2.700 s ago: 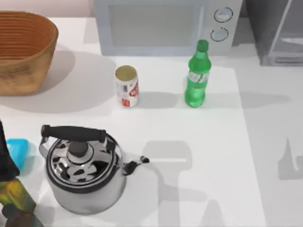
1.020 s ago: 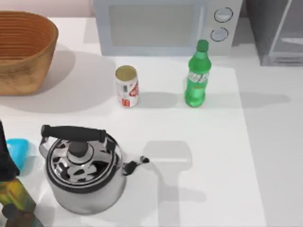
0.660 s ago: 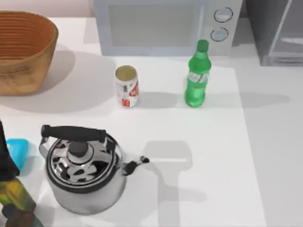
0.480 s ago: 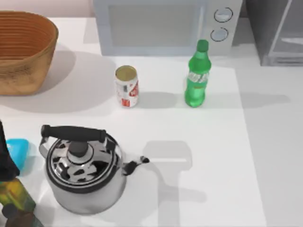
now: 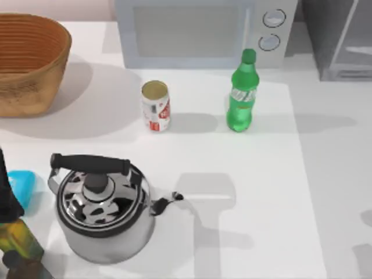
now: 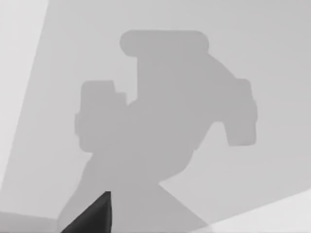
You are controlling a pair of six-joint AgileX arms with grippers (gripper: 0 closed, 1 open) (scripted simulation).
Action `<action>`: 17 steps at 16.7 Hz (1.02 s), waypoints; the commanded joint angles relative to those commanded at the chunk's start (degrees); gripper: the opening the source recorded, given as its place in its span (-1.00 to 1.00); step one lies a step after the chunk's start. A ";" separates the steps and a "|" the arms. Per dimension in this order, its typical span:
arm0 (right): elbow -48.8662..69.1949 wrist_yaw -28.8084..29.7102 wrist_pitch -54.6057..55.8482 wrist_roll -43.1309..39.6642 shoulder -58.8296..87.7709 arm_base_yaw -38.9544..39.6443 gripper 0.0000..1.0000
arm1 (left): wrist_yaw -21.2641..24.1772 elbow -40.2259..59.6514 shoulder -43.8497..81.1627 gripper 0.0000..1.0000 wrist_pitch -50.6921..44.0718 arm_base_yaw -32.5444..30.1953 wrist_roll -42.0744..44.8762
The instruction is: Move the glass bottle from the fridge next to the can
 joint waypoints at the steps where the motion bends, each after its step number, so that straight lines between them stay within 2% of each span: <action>1: 1.80 -2.38 -0.14 -5.20 5.36 -4.76 1.00 | 0.00 0.00 0.00 1.00 0.00 0.00 0.00; 11: 18.61 -26.44 0.15 -57.34 59.48 -52.48 1.00 | 0.00 0.00 0.00 1.00 0.00 0.00 0.00; 14: 22.05 -32.27 0.67 -69.35 71.85 -63.50 1.00 | 0.00 0.00 0.00 1.00 0.00 0.00 0.00; 17: 24.23 -36.29 1.09 -77.36 79.99 -70.81 1.00 | 0.00 0.00 0.00 1.00 0.00 0.00 0.00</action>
